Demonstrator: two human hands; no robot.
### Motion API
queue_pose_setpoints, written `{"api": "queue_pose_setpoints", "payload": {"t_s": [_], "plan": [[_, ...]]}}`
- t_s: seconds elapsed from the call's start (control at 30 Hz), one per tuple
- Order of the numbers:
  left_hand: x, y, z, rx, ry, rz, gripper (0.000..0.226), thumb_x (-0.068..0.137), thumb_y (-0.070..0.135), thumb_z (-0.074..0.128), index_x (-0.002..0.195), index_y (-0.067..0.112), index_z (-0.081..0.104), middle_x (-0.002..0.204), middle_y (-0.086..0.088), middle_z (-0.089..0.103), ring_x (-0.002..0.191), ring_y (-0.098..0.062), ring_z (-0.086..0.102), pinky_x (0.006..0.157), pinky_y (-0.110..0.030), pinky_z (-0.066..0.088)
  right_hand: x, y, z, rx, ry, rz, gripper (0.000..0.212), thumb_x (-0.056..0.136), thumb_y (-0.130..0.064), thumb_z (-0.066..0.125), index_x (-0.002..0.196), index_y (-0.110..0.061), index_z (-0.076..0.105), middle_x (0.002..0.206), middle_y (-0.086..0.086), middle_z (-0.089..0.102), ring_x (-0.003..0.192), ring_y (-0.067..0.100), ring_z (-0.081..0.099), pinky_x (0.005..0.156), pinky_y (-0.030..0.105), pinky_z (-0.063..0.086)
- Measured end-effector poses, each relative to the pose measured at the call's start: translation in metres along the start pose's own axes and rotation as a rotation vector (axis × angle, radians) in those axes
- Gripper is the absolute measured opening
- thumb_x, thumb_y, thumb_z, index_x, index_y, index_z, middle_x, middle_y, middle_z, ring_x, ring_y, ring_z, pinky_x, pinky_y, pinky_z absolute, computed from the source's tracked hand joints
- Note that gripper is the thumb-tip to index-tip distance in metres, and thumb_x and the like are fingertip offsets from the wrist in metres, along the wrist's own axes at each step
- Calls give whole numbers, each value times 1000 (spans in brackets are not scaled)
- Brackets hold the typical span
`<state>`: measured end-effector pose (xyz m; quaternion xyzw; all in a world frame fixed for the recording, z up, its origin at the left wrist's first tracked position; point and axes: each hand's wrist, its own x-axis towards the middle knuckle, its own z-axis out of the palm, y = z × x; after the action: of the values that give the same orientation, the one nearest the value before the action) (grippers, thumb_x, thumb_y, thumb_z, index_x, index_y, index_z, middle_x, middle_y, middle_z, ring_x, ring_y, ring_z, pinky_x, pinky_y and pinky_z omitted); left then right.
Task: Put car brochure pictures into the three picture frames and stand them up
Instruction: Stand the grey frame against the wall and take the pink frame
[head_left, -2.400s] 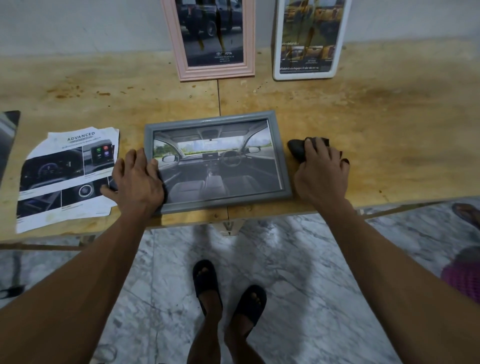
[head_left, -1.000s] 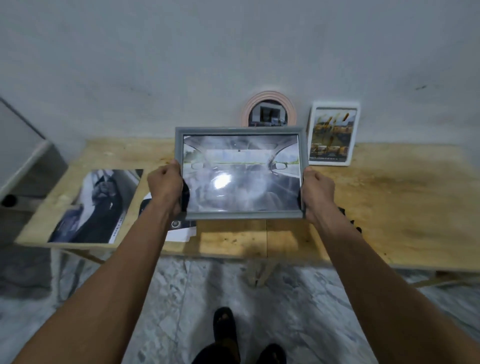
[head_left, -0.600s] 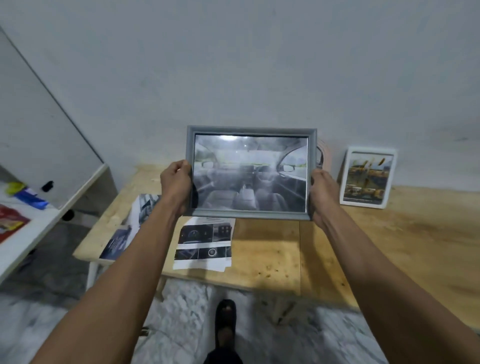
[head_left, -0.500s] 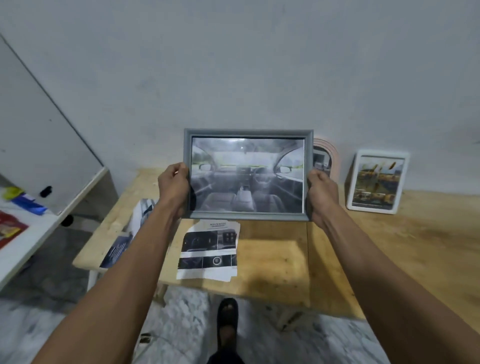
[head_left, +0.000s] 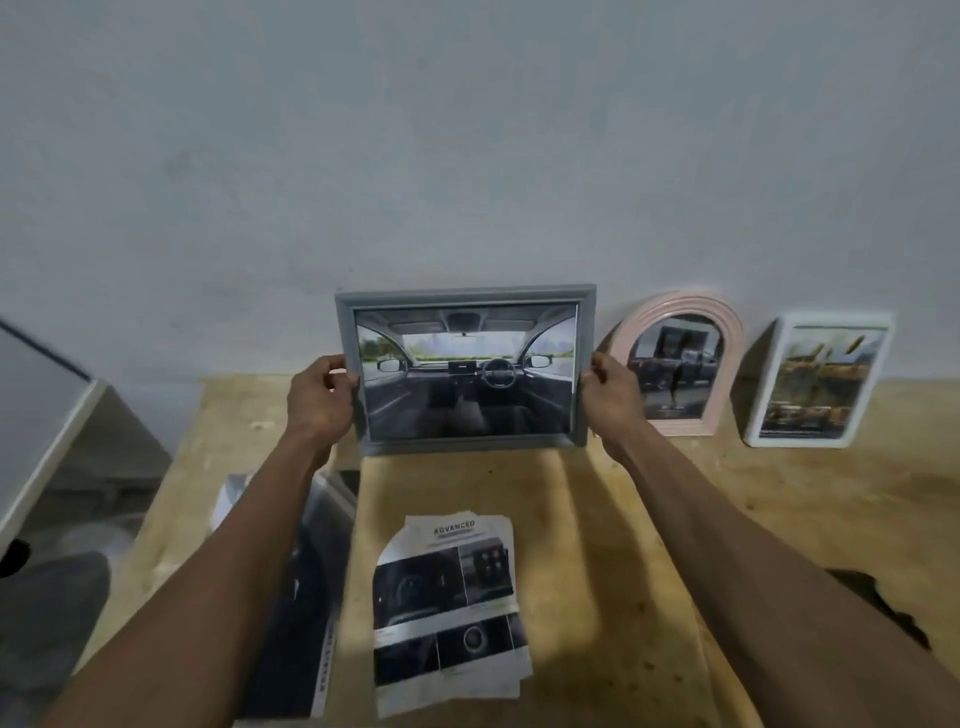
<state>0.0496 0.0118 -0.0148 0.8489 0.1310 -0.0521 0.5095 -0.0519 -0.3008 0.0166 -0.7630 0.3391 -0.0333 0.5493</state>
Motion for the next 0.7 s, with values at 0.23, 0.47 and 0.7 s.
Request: {"api": "queue_pose_setpoints", "payload": {"t_s": [0.23, 0.47, 0.7], "plan": [[30, -13, 25, -4, 6, 2, 24, 101, 12, 53, 121, 16, 65, 109, -14, 67, 100, -36, 65, 86, -56, 59, 41, 14, 32, -86, 58, 27, 36, 100, -10, 43, 133, -12, 56, 123, 9, 65, 109, 27, 60, 101, 41, 48], [45, -31, 43, 56, -5, 65, 24, 99, 8, 50, 117, 13, 65, 108, -12, 69, 96, -35, 66, 78, -55, 60, 60, 26, 51, -99, 93, 74, 38, 101, -6, 40, 137, -9, 51, 130, 11, 59, 116, 26, 55, 108, 32, 40], [47, -37, 53, 25, 12, 30, 26, 98, 3, 53, 121, 8, 66, 115, -15, 70, 102, -35, 66, 82, -44, 58, 64, 40, 58, -124, 114, 59, 35, 101, -6, 39, 131, -11, 55, 117, 10, 64, 103, 24, 58, 93, 31, 47]]}}
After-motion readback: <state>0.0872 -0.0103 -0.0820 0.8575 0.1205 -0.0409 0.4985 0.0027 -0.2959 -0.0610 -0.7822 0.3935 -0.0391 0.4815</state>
